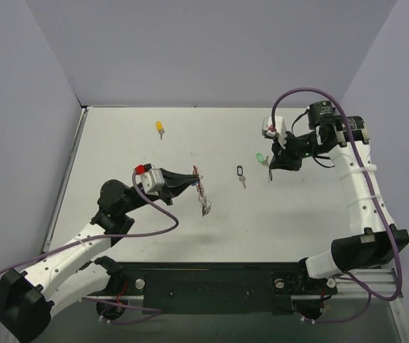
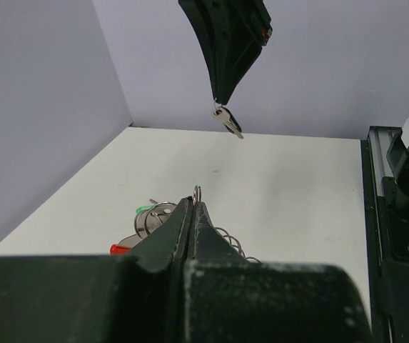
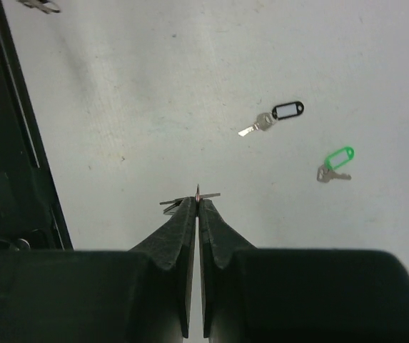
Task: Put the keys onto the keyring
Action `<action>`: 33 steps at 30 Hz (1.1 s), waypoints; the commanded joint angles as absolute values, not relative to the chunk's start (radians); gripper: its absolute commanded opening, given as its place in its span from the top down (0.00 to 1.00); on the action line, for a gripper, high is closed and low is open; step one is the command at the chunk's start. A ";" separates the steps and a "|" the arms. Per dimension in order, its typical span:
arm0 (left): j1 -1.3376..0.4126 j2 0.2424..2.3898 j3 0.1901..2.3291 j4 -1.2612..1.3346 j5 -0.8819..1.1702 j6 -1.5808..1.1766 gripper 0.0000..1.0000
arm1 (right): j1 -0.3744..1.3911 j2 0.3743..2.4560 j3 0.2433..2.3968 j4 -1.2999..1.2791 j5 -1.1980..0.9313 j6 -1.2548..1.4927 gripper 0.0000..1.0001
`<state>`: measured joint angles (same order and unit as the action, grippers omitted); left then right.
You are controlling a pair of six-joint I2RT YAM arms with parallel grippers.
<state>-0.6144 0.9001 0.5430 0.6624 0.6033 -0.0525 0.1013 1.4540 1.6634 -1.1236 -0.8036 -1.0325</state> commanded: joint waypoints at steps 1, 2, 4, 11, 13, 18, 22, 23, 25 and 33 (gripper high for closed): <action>-0.612 0.923 0.592 0.854 0.627 -0.048 1.00 | 0.218 1.407 1.715 -1.259 -0.891 -1.173 1.00; -0.612 0.930 0.586 0.865 0.638 -0.043 1.00 | 0.266 1.395 1.709 -1.261 -0.891 -1.198 1.00; -0.620 0.939 0.566 0.910 0.664 -0.040 1.00 | 0.340 1.368 1.672 -1.264 -0.865 -1.232 1.00; -0.687 0.946 0.462 0.985 0.675 0.026 1.00 | 0.555 1.256 1.525 -1.108 -0.752 -1.213 1.00; -0.737 0.937 0.456 0.937 0.670 0.101 1.00 | 0.592 1.230 1.491 -1.052 -0.724 -1.198 1.00; -0.842 0.913 0.454 0.772 0.637 0.259 1.00 | 0.652 1.122 1.317 -0.754 -0.645 -1.080 1.00; -0.853 0.897 0.443 0.770 0.594 0.285 1.00 | 0.730 1.031 1.162 -0.511 -0.574 -1.003 1.00; -0.854 0.896 0.437 0.773 0.589 0.287 1.00 | 0.751 1.025 1.148 -0.499 -0.571 -1.000 1.00; -0.859 0.899 0.433 0.772 0.577 0.294 1.00 | 0.768 1.022 1.141 -0.488 -0.558 -0.982 1.00; -0.905 0.911 0.433 0.716 0.535 0.350 1.00 | 0.775 0.954 1.068 -0.448 -0.572 -0.991 1.00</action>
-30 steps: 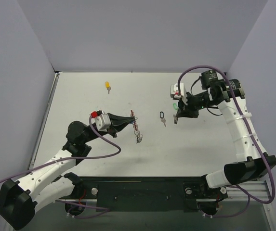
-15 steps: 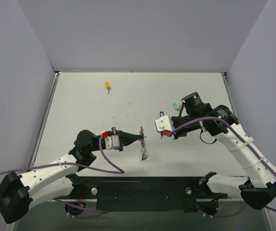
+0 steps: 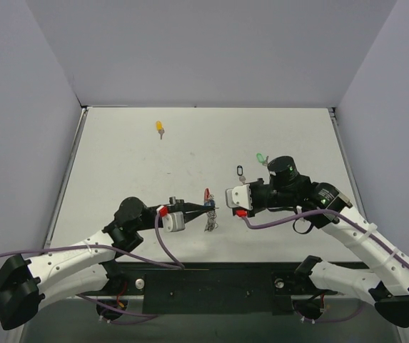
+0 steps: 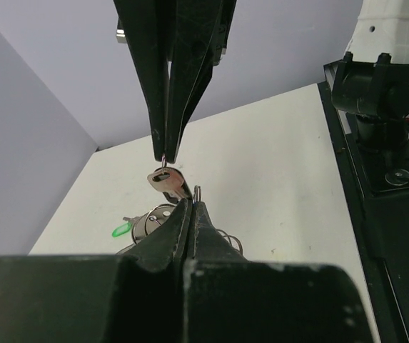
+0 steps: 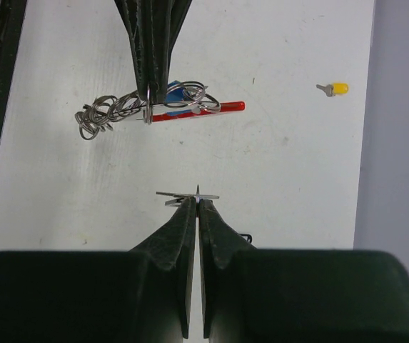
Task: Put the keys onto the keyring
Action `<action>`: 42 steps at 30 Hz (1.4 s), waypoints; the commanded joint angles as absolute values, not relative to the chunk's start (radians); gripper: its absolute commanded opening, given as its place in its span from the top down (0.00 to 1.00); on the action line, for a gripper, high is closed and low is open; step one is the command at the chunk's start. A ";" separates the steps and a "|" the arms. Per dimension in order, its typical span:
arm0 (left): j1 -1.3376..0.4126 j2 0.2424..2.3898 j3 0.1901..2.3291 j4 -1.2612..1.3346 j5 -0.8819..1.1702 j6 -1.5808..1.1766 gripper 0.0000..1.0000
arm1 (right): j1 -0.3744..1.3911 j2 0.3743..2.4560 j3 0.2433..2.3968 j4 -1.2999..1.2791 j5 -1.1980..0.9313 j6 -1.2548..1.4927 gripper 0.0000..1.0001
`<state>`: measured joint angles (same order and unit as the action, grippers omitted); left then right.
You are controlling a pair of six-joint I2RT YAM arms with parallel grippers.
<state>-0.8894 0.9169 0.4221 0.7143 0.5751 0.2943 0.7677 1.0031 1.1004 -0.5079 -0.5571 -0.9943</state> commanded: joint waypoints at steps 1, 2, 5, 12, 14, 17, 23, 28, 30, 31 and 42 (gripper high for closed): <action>-0.905 0.913 0.433 0.710 0.526 0.356 1.00 | 0.776 0.953 1.065 -0.449 -0.574 -0.991 1.00; -0.905 0.911 0.433 0.707 0.520 0.359 1.00 | 0.778 0.947 1.055 -0.451 -0.580 -0.992 1.00; -0.907 0.914 0.433 0.701 0.512 0.367 1.00 | 0.782 0.937 1.042 -0.446 -0.580 -0.991 1.00; -0.908 0.914 0.425 0.741 0.482 0.330 1.00 | 0.796 0.936 1.022 -0.405 -0.575 -0.968 1.00; -0.908 0.911 0.420 0.761 0.462 0.315 1.00 | 0.801 0.937 1.019 -0.397 -0.575 -0.966 1.00; -0.911 0.907 0.414 0.773 0.434 0.299 1.00 | 0.808 0.936 1.011 -0.373 -0.575 -0.957 1.00; -0.919 0.897 0.402 0.801 0.376 0.298 1.00 | 0.816 0.939 1.003 -0.335 -0.575 -0.937 1.00; -0.925 0.893 0.393 0.822 0.351 0.295 1.00 | 0.828 0.943 0.994 -0.311 -0.574 -0.923 1.00; -0.927 0.893 0.391 0.825 0.345 0.291 1.00 | 0.830 0.943 0.991 -0.304 -0.569 -0.923 1.00; -0.927 0.893 0.391 0.828 0.342 0.290 1.00 | 0.833 0.943 0.989 -0.299 -0.569 -0.923 1.00; -0.928 0.885 0.385 0.853 0.331 0.267 1.00 | 0.864 0.953 0.968 -0.255 -0.528 -0.925 1.00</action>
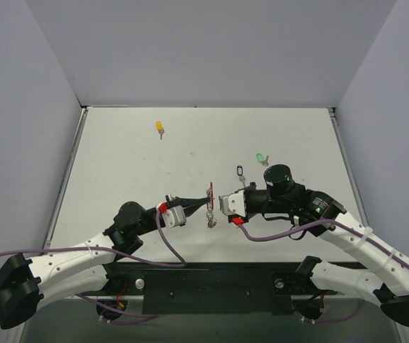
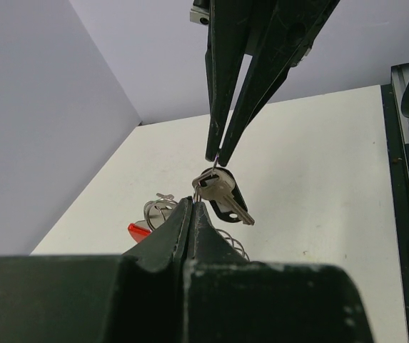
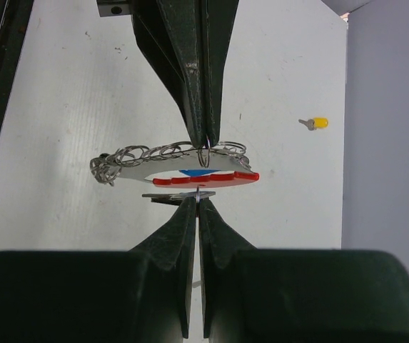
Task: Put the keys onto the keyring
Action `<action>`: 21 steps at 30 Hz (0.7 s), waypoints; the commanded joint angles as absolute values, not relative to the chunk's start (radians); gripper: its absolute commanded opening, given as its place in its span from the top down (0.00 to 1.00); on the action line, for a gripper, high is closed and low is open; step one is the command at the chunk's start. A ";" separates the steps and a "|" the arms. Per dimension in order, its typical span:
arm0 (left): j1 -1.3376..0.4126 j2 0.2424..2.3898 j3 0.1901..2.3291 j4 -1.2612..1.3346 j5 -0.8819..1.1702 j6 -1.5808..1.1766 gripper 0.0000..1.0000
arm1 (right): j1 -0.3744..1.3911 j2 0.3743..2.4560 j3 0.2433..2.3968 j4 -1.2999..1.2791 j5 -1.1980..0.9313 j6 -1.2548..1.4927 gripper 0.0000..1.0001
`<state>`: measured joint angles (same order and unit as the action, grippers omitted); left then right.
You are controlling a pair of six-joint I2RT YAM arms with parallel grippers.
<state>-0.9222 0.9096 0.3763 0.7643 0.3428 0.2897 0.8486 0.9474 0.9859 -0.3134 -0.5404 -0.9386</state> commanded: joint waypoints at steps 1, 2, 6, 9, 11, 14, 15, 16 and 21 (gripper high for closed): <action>-0.928 0.885 0.385 0.854 0.331 0.267 1.00 | 0.868 0.953 0.966 -0.250 -0.522 -0.925 1.00; -0.928 0.887 0.387 0.856 0.333 0.262 1.00 | 0.868 0.953 0.965 -0.244 -0.522 -0.925 1.00; -0.928 0.887 0.383 0.862 0.337 0.258 1.00 | 0.874 0.959 0.962 -0.239 -0.509 -0.927 1.00; -0.930 0.888 0.383 0.864 0.342 0.255 1.00 | 0.876 0.962 0.962 -0.227 -0.503 -0.917 1.00; -0.931 0.890 0.383 0.867 0.344 0.253 1.00 | 0.877 0.962 0.962 -0.224 -0.506 -0.908 1.00; -0.930 0.891 0.383 0.867 0.348 0.252 1.00 | 0.880 0.960 0.957 -0.216 -0.506 -0.891 1.00; -0.930 0.891 0.383 0.868 0.347 0.250 1.00 | 0.882 0.960 0.956 -0.213 -0.508 -0.888 1.00; -0.930 0.891 0.383 0.867 0.348 0.252 1.00 | 0.884 0.960 0.956 -0.213 -0.506 -0.887 1.00; -0.930 0.894 0.385 0.867 0.350 0.250 1.00 | 0.888 0.962 0.957 -0.204 -0.503 -0.884 1.00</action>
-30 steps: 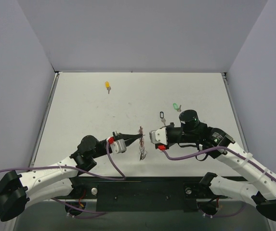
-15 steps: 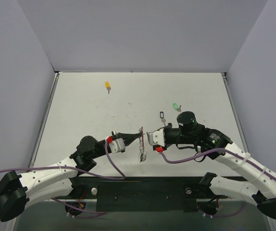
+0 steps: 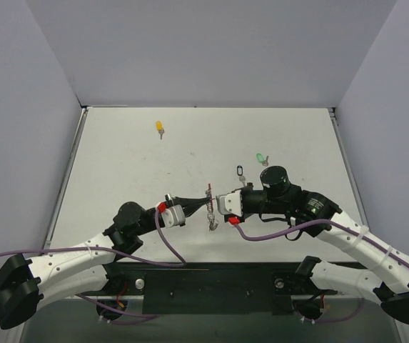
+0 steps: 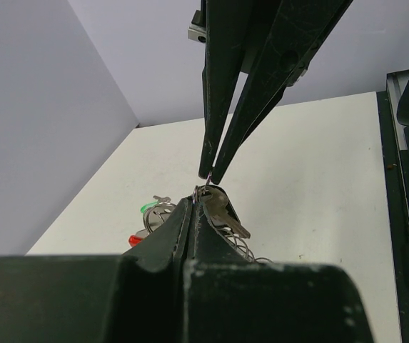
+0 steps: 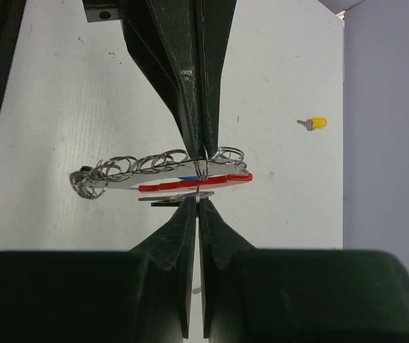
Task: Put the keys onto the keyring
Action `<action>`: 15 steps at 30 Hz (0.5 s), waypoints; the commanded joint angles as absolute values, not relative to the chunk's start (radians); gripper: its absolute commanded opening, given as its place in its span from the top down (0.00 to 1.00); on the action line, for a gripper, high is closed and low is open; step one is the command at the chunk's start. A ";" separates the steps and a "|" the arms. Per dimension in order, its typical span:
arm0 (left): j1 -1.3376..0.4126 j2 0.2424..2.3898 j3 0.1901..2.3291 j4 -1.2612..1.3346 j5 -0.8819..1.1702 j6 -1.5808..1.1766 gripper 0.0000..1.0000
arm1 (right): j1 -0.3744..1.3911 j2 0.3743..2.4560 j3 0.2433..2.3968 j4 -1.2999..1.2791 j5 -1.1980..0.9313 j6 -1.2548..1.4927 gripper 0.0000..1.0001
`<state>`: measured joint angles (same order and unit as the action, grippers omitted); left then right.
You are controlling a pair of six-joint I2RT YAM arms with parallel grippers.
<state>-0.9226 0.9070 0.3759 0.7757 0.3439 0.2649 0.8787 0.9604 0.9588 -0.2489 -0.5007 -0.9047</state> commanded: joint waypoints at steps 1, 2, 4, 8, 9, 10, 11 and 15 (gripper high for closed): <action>-0.931 0.896 0.384 0.870 0.350 0.249 1.00 | 0.888 0.960 0.957 -0.201 -0.505 -0.882 1.00; -0.931 0.896 0.385 0.870 0.351 0.249 1.00 | 0.888 0.960 0.957 -0.201 -0.503 -0.882 1.00; -0.931 0.896 0.385 0.870 0.353 0.247 1.00 | 0.888 0.960 0.954 -0.196 -0.499 -0.879 1.00; -0.931 0.897 0.385 0.867 0.357 0.247 1.00 | 0.888 0.962 0.956 -0.193 -0.494 -0.877 1.00; -0.931 0.897 0.385 0.868 0.359 0.247 1.00 | 0.890 0.963 0.956 -0.192 -0.492 -0.877 1.00; -0.931 0.899 0.387 0.867 0.359 0.245 1.00 | 0.890 0.963 0.954 -0.192 -0.492 -0.876 1.00; -0.931 0.899 0.387 0.868 0.360 0.245 1.00 | 0.890 0.963 0.956 -0.190 -0.492 -0.876 1.00; -0.933 0.902 0.388 0.864 0.364 0.245 1.00 | 0.890 0.963 0.956 -0.186 -0.494 -0.867 1.00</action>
